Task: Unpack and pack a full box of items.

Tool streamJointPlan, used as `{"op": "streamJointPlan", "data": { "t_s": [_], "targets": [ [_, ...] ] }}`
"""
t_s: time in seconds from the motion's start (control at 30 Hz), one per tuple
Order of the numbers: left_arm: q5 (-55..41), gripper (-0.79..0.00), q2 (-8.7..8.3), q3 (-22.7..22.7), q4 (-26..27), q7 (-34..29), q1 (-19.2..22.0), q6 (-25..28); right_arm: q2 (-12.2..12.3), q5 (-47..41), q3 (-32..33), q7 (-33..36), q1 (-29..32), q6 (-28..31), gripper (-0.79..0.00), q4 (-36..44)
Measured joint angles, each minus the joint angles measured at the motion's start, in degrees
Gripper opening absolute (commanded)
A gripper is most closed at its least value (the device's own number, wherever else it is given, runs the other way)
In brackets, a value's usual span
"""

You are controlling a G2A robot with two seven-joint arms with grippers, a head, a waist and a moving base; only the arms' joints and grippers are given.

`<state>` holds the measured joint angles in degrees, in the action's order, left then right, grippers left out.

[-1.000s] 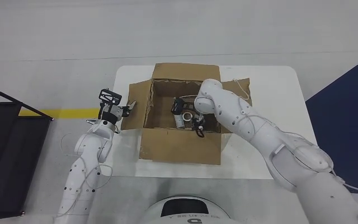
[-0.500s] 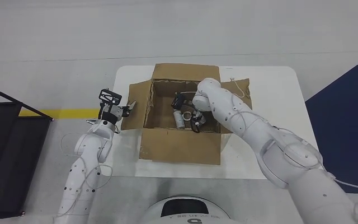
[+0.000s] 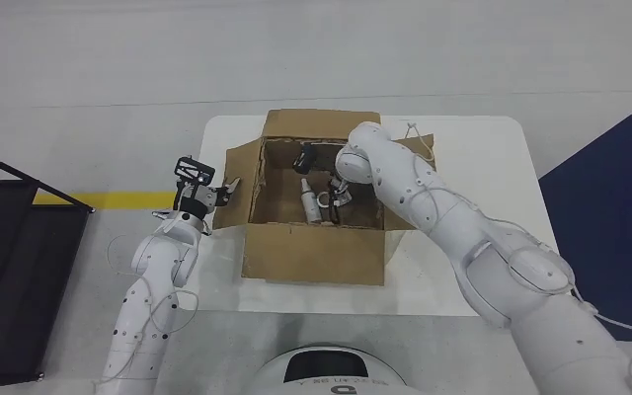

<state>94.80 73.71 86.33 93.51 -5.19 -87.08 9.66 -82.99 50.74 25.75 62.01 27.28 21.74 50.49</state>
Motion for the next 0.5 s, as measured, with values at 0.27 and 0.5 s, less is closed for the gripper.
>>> {"op": "streamJointPlan", "data": {
  "t_s": [0.27, 0.5],
  "targets": [
    [0.0, 0.0, 0.0, 0.0, 0.0, 0.0, 0.0, 0.0, 6.4, 5.9, 11.1, -6.2, 7.4, -8.3, -0.785, 18.6],
    [0.0, 0.0, 0.0, 0.0, 0.0, 0.0, 0.0, 0.0, 13.8, 15.6, 31.6, -12.3, 26.2, -16.7, -0.785, 46.6]
  ]
}}
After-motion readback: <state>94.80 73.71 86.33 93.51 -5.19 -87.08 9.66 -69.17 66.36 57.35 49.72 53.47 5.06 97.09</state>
